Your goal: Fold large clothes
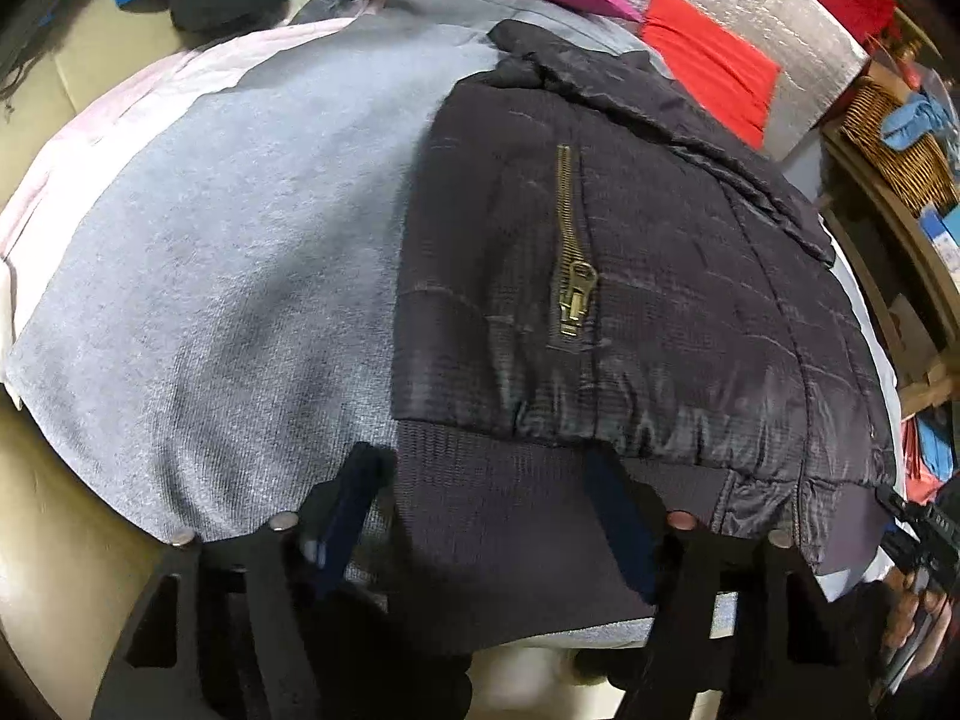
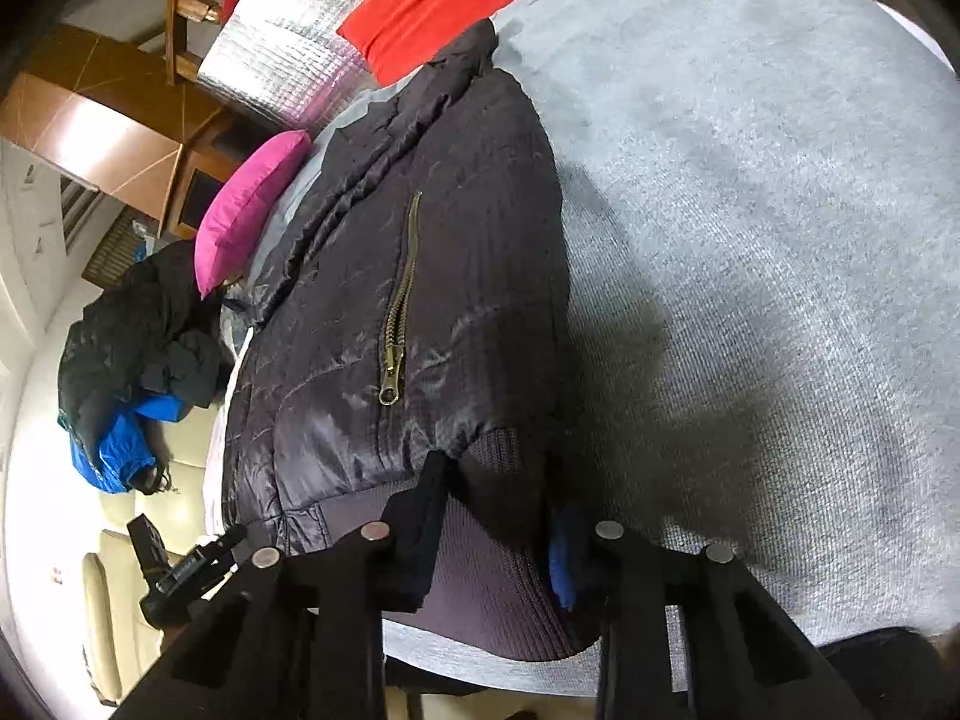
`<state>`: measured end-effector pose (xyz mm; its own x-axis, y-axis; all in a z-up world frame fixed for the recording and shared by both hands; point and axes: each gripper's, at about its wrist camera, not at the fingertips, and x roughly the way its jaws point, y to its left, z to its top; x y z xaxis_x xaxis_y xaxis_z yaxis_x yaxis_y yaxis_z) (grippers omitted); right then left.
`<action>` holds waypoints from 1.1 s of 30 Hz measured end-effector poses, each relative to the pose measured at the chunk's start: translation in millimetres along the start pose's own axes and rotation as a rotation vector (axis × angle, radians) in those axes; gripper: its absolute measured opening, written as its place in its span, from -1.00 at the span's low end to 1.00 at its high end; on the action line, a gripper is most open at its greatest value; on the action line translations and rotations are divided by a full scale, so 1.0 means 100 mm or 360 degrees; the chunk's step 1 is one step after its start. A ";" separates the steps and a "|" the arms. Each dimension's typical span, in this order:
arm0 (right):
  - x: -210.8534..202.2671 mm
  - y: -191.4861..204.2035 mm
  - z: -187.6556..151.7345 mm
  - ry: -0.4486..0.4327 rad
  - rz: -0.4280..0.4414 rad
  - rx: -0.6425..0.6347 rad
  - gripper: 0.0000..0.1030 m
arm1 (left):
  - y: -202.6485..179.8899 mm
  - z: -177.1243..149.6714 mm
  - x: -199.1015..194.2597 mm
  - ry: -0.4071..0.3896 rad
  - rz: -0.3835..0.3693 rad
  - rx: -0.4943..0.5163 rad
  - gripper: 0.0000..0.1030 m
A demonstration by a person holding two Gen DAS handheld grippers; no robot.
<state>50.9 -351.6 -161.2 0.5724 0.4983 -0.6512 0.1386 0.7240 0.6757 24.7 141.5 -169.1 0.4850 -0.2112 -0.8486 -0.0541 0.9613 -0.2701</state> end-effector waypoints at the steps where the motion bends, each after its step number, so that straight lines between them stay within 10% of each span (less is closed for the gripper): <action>1: 0.00 -0.02 -0.01 -0.0002 0.0008 0.0022 -0.28 | 0.01 0.00 0.01 0.0002 -0.0004 -0.0004 0.36; 9: 0.03 0.11 0.01 0.0015 0.0021 -0.0046 0.19 | -0.05 0.05 0.07 0.0020 0.0015 0.0009 0.31; 11: 0.04 0.15 0.01 0.0022 -0.0028 -0.0084 -0.05 | -0.15 0.04 0.09 0.0024 0.0031 0.0090 -0.18; 12: 0.05 0.15 0.01 0.0033 -0.0098 -0.0104 -0.49 | -0.20 0.04 0.08 0.0008 0.0080 0.0122 -0.40; 15: 0.04 0.08 0.02 0.0069 -0.0107 -0.0074 -0.72 | -0.19 0.05 0.04 -0.0003 0.0052 0.0116 -0.76; 26: -0.12 0.19 -0.01 0.0080 -0.0200 -0.0184 -0.82 | -0.06 -0.01 -0.11 0.0003 -0.0010 0.0063 -0.66; 29: -0.07 0.13 0.03 0.0052 -0.0151 -0.0122 -0.60 | -0.03 0.09 -0.03 0.0023 -0.0004 -0.0061 -0.37; 31: -0.09 0.13 0.03 0.0014 -0.0122 -0.0118 0.14 | -0.03 0.12 -0.05 -0.0035 0.0029 -0.0085 -0.08; 33: -0.13 0.15 0.03 -0.0019 -0.0115 -0.0120 0.36 | -0.06 0.14 -0.05 -0.0052 0.0093 -0.0054 0.01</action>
<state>48.3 -349.1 -141.6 0.5728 0.4379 -0.6930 0.1191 0.7919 0.5989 34.7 139.8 -156.6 0.5085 -0.1485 -0.8482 -0.1122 0.9652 -0.2362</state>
